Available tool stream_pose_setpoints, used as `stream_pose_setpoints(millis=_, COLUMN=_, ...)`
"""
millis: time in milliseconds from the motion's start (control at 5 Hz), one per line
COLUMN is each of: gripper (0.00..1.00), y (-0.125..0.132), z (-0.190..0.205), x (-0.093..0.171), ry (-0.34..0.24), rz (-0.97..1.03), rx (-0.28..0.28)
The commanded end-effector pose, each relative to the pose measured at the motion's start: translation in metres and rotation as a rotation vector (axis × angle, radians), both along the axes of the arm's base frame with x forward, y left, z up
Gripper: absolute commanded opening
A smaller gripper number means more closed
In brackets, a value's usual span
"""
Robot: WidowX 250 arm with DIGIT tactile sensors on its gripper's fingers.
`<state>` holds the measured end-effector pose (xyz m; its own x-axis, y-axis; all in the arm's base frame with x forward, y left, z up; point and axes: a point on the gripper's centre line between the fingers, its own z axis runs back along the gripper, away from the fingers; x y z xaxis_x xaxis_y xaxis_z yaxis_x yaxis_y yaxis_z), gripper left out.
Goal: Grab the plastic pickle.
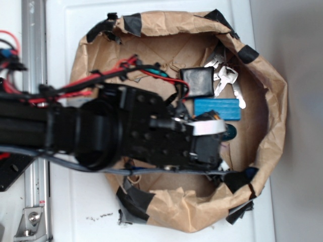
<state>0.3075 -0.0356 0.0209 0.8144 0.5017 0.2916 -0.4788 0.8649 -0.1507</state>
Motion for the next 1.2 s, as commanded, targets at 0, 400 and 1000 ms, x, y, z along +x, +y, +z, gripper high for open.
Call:
stream_pose_setpoints(millis=0, gripper=0.00, y=0.011, z=0.024, x=0.014, ry=-0.041, rz=-0.091, rx=-0.011)
stream_pose_setpoints(millis=400, gripper=0.00, y=0.020, z=0.102, x=-0.011, ry=-0.109, rz=-0.144, rx=-0.073)
stream_pose_setpoints(millis=1000, gripper=0.00, y=0.011, z=0.133, x=-0.054, ry=-0.005, rz=-0.092, rx=0.032)
